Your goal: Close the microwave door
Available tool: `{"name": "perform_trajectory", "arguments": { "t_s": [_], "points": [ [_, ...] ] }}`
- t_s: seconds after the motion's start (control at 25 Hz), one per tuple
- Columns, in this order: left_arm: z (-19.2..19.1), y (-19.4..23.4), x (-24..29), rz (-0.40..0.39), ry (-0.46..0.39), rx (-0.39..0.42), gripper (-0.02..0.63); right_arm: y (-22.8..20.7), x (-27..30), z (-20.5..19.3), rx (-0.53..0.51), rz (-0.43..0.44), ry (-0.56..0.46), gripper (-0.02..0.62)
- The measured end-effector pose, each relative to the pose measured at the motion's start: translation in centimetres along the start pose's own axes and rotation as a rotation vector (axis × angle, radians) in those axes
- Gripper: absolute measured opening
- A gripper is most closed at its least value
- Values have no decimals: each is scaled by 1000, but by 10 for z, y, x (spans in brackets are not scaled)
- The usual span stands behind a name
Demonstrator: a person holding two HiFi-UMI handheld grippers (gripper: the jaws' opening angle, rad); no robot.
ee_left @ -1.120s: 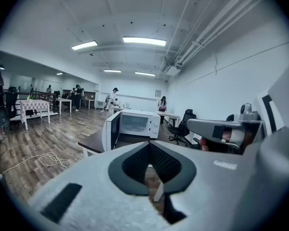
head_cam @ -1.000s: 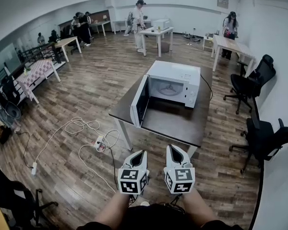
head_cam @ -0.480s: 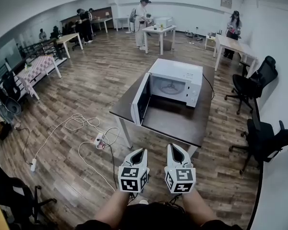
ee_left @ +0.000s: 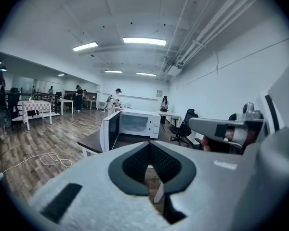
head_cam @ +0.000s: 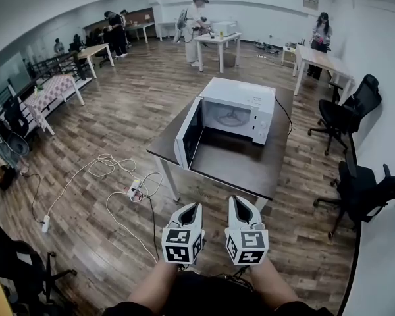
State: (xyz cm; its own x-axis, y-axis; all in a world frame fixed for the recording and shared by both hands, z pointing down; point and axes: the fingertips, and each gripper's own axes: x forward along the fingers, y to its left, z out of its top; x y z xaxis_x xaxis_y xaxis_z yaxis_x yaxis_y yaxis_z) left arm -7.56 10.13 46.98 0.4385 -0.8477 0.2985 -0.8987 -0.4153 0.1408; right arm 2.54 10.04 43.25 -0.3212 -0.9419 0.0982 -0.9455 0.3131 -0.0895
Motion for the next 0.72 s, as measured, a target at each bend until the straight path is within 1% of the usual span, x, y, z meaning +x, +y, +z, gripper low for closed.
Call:
{"name": "perform_trajectory", "arguments": {
  "t_s": [0.24, 0.36, 0.56, 0.72],
  "points": [
    [-6, -10, -2, 23, -5, -6, 9, -12, -7, -7, 2, 14, 16, 8],
    [-1, -11, 2, 29, -11, 2, 9, -17, -6, -6, 6, 17, 20, 8],
    [3, -15, 10, 29, -30, 8, 9, -20, -1, -12, -18, 27, 31, 8],
    [1, -7, 18, 32, -32, 2, 9, -16, 5, -12, -42, 35, 28, 8]
  ]
}}
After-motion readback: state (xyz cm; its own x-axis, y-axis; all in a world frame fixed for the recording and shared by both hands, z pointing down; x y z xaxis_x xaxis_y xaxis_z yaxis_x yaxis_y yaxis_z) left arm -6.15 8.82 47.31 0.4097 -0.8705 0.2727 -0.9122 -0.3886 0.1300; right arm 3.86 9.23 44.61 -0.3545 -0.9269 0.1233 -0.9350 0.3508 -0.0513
